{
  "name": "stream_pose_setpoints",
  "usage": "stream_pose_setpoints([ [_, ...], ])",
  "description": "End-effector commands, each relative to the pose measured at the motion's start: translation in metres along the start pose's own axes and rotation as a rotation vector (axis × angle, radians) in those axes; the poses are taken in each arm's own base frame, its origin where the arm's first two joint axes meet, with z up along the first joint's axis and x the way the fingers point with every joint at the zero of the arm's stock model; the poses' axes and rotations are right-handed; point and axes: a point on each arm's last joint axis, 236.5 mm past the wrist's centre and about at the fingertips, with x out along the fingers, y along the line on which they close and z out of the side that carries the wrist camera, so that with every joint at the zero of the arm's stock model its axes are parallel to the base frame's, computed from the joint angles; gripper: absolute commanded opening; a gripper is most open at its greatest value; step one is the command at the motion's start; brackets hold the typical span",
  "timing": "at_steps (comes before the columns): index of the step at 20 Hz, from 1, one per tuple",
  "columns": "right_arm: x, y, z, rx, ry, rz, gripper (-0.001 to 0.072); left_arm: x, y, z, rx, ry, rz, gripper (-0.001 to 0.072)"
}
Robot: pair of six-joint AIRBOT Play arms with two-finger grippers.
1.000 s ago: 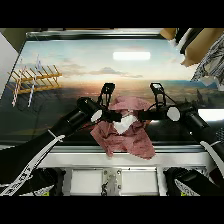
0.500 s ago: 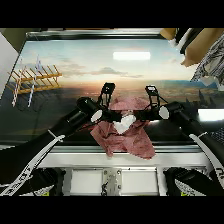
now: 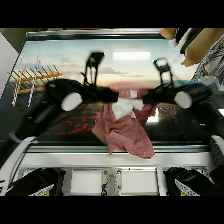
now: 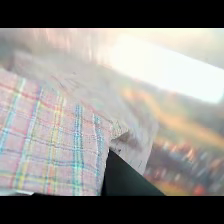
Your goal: Fold the clothes and pants, and hang the long-sleeved shirts on hangers.
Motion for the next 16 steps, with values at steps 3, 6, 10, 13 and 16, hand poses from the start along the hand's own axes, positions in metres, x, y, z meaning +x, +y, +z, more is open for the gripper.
stream_pose_setpoints([
  [3,-0.247,0.014,0.129,-0.012,-0.573,0.066,0.0021,-0.233,-0.088,0.139,0.113,-0.622,-0.291,0.0017],
  [6,-0.329,0.029,0.142,-0.009,-0.750,0.145,0.0021,-0.318,-0.121,0.156,0.186,-0.830,-0.420,0.0016],
  [10,-0.352,0.039,0.137,0.023,-0.781,0.209,0.0021,-0.350,-0.148,0.154,0.268,-0.874,-0.492,0.0016],
  [13,-0.343,0.039,0.136,0.059,-0.748,0.221,0.0021,-0.328,-0.149,0.155,0.305,-0.815,-0.440,0.0016],
  [16,-0.303,0.030,0.126,0.076,-0.609,0.168,0.0021,-0.274,-0.115,0.157,0.288,-0.723,-0.289,0.0016],
])
